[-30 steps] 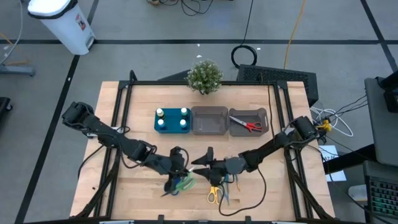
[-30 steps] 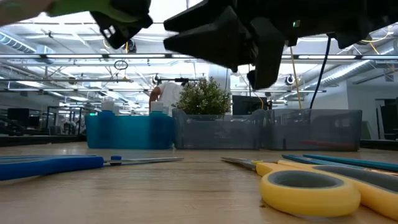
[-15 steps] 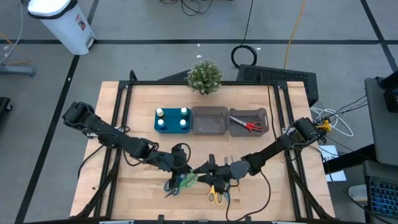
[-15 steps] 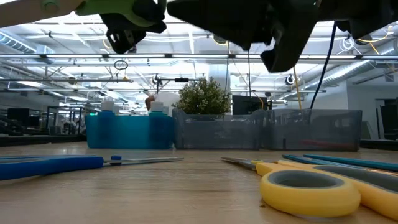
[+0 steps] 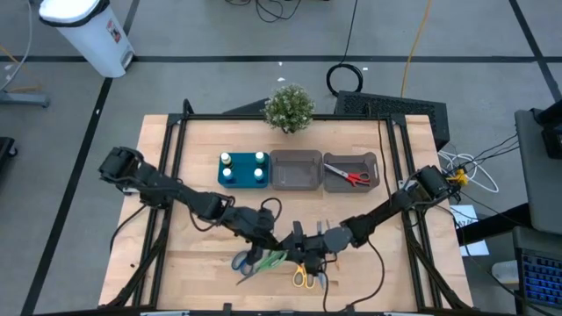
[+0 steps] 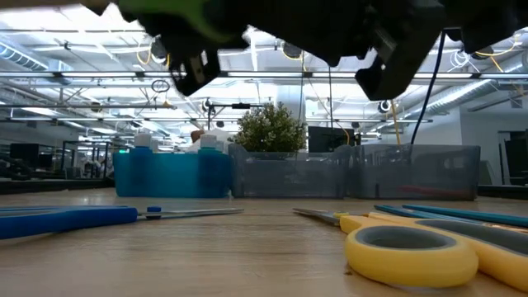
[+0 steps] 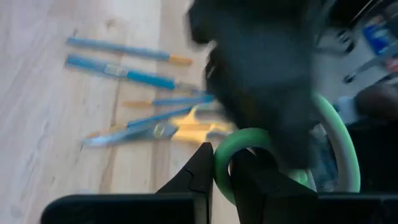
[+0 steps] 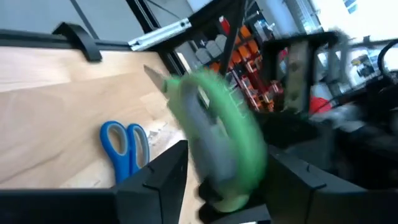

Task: Pick & Place Paint Supplies
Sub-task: Put the green scissor into the right black bin

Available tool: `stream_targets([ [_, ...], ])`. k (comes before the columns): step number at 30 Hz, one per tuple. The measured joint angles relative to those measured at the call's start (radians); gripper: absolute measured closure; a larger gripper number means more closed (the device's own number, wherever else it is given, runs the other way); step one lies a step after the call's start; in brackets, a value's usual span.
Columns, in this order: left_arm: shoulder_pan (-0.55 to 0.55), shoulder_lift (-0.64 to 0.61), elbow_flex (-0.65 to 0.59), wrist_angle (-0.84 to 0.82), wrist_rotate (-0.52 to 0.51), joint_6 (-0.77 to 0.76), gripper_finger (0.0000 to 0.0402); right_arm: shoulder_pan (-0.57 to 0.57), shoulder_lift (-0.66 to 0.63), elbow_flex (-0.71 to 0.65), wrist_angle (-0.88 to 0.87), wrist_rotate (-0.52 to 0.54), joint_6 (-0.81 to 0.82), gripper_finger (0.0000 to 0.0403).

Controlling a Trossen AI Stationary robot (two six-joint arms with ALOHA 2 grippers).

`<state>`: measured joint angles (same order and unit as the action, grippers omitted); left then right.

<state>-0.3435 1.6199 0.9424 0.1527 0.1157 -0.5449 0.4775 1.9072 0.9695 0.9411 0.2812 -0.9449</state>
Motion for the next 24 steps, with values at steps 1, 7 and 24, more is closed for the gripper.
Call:
stream_targets([
  [1,0.003,-0.001,0.000,0.009,0.009,0.000,0.0365,-0.002,0.000,0.000,0.000,-0.002,0.007,0.0238],
  [7,-0.010,0.002,-0.001,0.050,0.045,0.040,0.0355,-0.009,-0.002,0.002,-0.002,-0.057,0.048,0.0258],
  [24,0.003,0.002,-0.002,0.042,0.035,0.039,0.0344,-0.044,-0.002,0.001,-0.007,-0.183,0.216,0.0382],
])
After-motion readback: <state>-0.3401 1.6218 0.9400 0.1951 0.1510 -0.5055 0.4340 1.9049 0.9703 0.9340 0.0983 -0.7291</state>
